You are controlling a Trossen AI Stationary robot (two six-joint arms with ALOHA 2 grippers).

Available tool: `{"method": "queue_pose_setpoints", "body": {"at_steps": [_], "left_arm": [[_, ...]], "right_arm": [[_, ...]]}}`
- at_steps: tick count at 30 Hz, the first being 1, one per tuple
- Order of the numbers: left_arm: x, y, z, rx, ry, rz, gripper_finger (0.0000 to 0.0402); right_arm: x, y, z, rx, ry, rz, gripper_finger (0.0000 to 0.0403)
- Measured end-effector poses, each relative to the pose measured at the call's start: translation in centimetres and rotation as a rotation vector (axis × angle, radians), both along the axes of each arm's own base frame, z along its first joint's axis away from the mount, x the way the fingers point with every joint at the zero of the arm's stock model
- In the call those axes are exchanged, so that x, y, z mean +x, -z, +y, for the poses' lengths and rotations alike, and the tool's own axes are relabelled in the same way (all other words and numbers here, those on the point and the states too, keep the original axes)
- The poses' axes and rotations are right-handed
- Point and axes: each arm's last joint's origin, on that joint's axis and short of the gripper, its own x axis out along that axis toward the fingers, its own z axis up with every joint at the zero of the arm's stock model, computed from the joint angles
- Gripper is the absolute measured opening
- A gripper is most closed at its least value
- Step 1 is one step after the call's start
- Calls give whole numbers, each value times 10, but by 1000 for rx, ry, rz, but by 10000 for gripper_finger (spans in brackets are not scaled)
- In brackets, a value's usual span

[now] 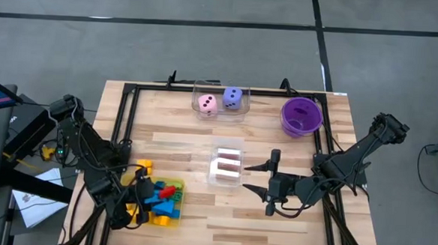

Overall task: Pick & Place Toys
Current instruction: Return to Home Position

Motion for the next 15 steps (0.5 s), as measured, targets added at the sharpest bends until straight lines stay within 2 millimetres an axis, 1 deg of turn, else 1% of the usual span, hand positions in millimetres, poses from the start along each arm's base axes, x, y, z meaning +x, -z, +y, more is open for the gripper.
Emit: {"method": "queue_pose_setpoints", "body": {"at_steps": [5, 8, 12, 15], "left_arm": [[1, -1, -2, 33, 51, -9, 217], [3, -2, -4, 66, 89, -24, 209], [4, -4, -4, 160, 113, -69, 175], [6, -6, -6, 205, 161, -88, 128]], "right_arm": [[0, 0, 0, -1, 0, 0, 221], [0, 1, 0, -7, -1, 5, 221], [-1, 2, 0, -15, 0, 19, 221], [-1, 2, 0, -14, 1, 18, 221]]}}
